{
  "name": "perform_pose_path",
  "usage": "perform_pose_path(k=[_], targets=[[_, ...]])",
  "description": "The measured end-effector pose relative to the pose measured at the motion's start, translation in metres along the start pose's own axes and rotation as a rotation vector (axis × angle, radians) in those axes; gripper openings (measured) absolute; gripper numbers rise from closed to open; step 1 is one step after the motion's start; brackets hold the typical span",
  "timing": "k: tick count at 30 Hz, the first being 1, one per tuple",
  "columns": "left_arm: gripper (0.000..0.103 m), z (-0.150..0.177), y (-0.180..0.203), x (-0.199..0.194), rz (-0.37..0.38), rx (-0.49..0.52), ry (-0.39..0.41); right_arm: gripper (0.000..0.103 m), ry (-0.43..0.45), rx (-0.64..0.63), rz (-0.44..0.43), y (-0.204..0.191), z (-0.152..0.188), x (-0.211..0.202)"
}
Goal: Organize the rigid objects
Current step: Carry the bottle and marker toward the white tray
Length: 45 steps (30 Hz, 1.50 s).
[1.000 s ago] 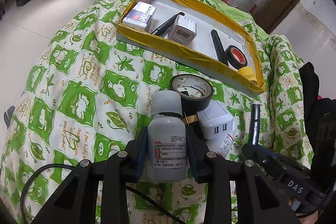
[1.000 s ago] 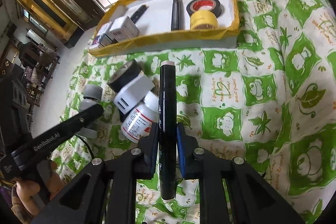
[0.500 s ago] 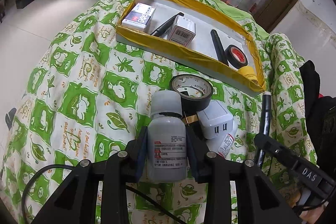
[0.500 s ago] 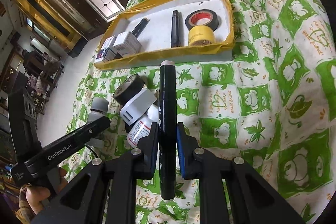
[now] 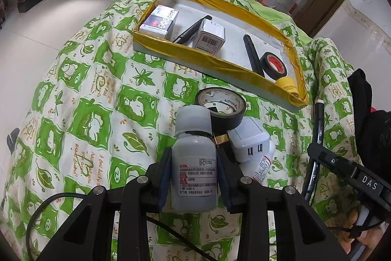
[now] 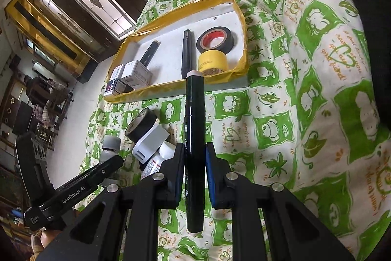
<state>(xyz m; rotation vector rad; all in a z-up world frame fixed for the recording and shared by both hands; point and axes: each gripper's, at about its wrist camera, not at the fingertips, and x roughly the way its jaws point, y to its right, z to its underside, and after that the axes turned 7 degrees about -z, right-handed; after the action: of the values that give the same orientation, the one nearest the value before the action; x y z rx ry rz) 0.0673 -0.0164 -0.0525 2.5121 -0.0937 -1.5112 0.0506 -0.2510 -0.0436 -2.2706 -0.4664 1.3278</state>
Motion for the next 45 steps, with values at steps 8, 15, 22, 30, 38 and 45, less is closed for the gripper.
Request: perform_pose_path(k=[8, 15, 22, 30, 38, 45], targets=[[0.036, 0.000, 0.002, -0.001, 0.001, 0.011, 0.003, 0.016, -0.003, -0.008, 0.003, -0.003, 0.000, 0.001], [0.036, -0.003, 0.007, -0.001, -0.003, 0.034, 0.004, 0.016, -0.004, -0.011, 0.002, -0.005, 0.000, 0.002], [0.036, -0.009, 0.011, -0.003, -0.003, 0.055, 0.011, 0.016, -0.002, -0.008, -0.004, -0.006, 0.000, 0.002], [0.036, -0.014, 0.017, -0.003, -0.003, 0.083, 0.014, 0.016, 0.001, 0.002, -0.013, -0.005, -0.003, 0.002], [0.036, -0.026, 0.028, -0.006, 0.001, 0.122, 0.026, 0.016, 0.008, 0.012, -0.024, -0.003, -0.008, 0.000], [0.036, -0.045, 0.036, -0.010, 0.017, 0.139, 0.039, 0.016, 0.007, 0.017, -0.032, -0.004, -0.011, 0.001]])
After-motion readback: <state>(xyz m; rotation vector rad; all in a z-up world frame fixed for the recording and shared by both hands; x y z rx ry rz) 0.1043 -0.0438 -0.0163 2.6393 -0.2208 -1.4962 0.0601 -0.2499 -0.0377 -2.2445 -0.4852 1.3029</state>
